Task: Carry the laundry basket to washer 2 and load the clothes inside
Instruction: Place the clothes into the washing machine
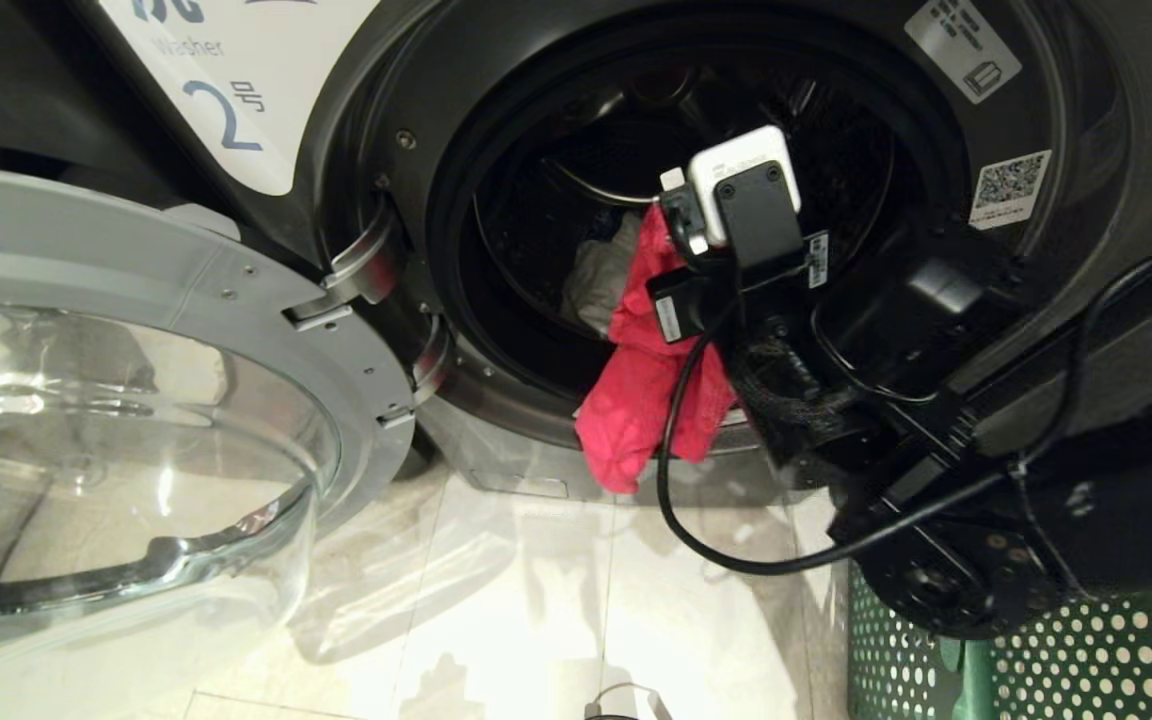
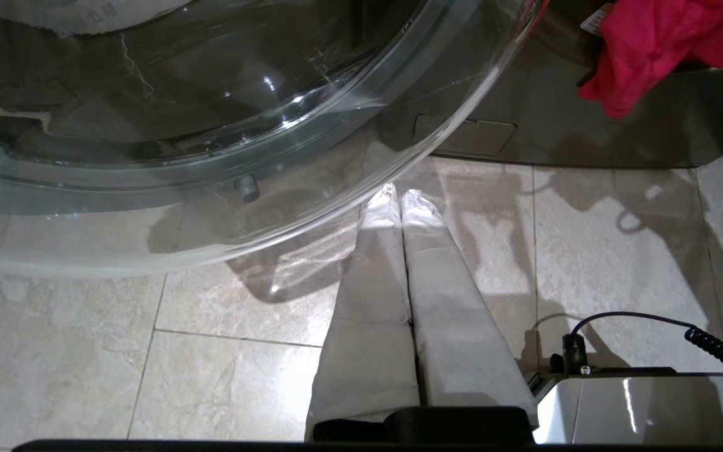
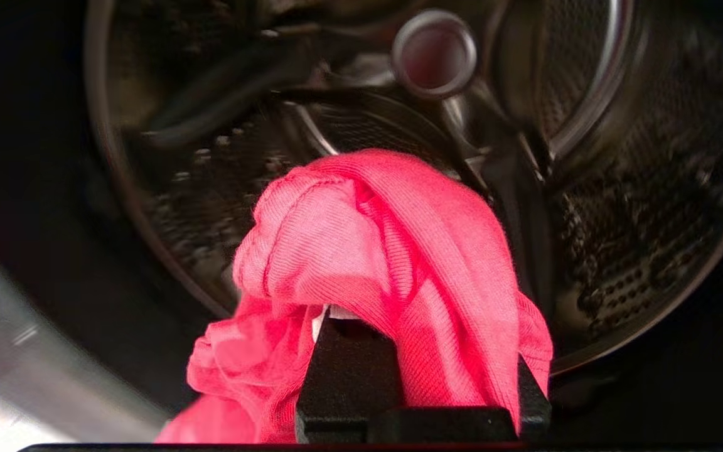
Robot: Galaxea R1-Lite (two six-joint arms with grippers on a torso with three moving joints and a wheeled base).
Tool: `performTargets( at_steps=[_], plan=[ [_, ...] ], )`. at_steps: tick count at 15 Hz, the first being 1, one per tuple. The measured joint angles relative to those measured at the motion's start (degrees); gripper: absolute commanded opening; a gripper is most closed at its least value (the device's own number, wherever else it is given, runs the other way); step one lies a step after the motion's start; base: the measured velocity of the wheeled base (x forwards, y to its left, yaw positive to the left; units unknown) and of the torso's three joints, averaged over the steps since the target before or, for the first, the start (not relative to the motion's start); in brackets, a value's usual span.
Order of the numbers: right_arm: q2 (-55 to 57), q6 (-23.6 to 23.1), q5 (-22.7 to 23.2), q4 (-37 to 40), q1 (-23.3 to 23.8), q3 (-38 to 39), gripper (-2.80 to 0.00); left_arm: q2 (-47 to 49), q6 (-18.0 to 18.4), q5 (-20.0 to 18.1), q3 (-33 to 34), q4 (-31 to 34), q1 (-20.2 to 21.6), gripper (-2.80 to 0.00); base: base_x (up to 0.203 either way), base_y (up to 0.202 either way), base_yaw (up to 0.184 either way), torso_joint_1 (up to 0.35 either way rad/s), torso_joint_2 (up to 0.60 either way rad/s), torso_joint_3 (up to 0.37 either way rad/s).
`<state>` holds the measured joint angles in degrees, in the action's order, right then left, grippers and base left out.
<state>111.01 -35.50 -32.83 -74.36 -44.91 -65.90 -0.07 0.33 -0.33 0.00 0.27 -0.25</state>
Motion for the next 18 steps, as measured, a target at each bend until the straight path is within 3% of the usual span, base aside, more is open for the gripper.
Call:
performTargets(
  at_steps=[8, 11, 13, 16, 18],
  plan=[
    [18.8, 1.0, -2.5, 2.2, 5.9, -27.5, -2.80, 0.0, 0.0, 0.0, 0.0, 0.0, 0.0, -2.80, 0.000, 0.000, 0.000, 0.000, 0.00, 0.000],
    [24.2, 1.0, -3.3, 5.7, 8.9, -40.7, -2.80, 0.0, 0.0, 0.0, 0.0, 0.0, 0.0, -2.80, 0.000, 0.000, 0.000, 0.000, 0.00, 0.000],
    [27.0, 1.8, -3.7, 8.9, 11.6, -44.3, -2.80, 0.0, 0.0, 0.0, 0.0, 0.0, 0.0, -2.80, 0.000, 0.000, 0.000, 0.000, 0.00, 0.000],
    [29.0, 2.9, -10.7, 12.2, 13.0, -45.7, -2.80, 0.0, 0.0, 0.0, 0.0, 0.0, 0.0, -2.80, 0.000, 0.000, 0.000, 0.000, 0.00, 0.000],
    [28.9, 6.9, -16.7, 16.6, 14.9, -45.9, -2.80, 0.0, 0.0, 0.0, 0.0, 0.0, 0.0, -2.80, 0.000, 0.000, 0.000, 0.000, 0.00, 0.000]
  ],
)
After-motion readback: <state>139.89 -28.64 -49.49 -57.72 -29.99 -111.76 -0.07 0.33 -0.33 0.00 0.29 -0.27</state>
